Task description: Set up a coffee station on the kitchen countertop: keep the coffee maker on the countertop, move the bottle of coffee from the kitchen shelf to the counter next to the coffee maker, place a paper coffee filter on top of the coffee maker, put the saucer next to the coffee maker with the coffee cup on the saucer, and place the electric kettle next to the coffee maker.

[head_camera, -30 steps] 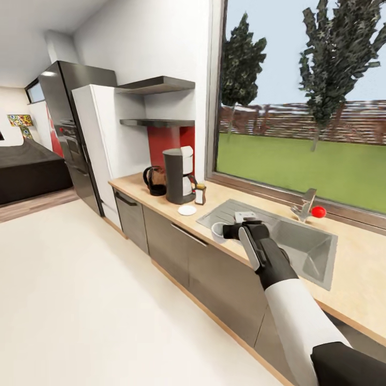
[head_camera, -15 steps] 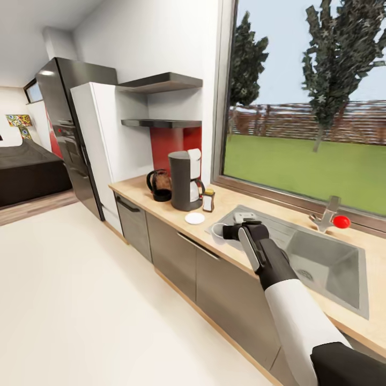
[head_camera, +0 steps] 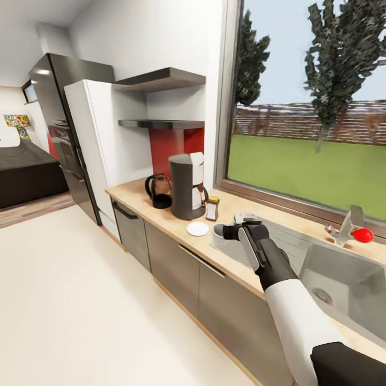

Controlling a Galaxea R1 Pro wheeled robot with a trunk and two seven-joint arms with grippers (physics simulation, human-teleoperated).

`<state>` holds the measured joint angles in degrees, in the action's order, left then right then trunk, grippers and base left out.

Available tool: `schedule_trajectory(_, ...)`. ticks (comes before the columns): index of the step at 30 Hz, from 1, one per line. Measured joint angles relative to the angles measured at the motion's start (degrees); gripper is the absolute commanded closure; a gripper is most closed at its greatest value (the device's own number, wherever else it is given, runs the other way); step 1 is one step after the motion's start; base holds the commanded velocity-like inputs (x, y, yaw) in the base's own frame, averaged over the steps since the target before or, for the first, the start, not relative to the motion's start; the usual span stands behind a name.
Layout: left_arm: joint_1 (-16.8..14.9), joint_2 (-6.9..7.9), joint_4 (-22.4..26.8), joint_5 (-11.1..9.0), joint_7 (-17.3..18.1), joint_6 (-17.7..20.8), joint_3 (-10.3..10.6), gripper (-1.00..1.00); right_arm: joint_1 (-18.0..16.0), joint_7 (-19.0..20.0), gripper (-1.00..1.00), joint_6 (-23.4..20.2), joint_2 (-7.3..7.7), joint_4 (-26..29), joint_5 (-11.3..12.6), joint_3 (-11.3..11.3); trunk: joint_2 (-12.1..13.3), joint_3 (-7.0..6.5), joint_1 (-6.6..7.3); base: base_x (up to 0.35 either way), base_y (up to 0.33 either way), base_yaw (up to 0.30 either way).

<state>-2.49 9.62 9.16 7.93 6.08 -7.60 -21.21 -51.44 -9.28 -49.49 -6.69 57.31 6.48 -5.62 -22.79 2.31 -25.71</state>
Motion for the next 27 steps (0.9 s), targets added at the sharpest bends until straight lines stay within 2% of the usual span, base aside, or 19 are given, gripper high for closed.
schedule_trajectory(7,0.0,-0.03,0.02,0.0,-0.01,-0.02,0.0,-1.0,0.0,0.0,1.0,0.01,0.01,-0.03,0.0,-0.01,0.0,0.0,0.0,0.312,0.126,0.0)
schedule_trajectory(19,0.01,-0.21,0.03,0.0,-0.01,-0.07,0.05,-1.0,0.01,0.0,1.0,0.0,-0.14,-1.63,0.03,-0.01,0.01,0.0,-0.01,0.208,0.278,-0.006)
schedule_trajectory(27,-0.01,-0.22,-0.03,0.0,-0.01,-0.09,0.04,-1.0,0.02,0.0,1.0,-0.01,-0.15,-1.96,0.02,0.0,0.01,0.0,-0.01,0.231,0.281,-0.247)
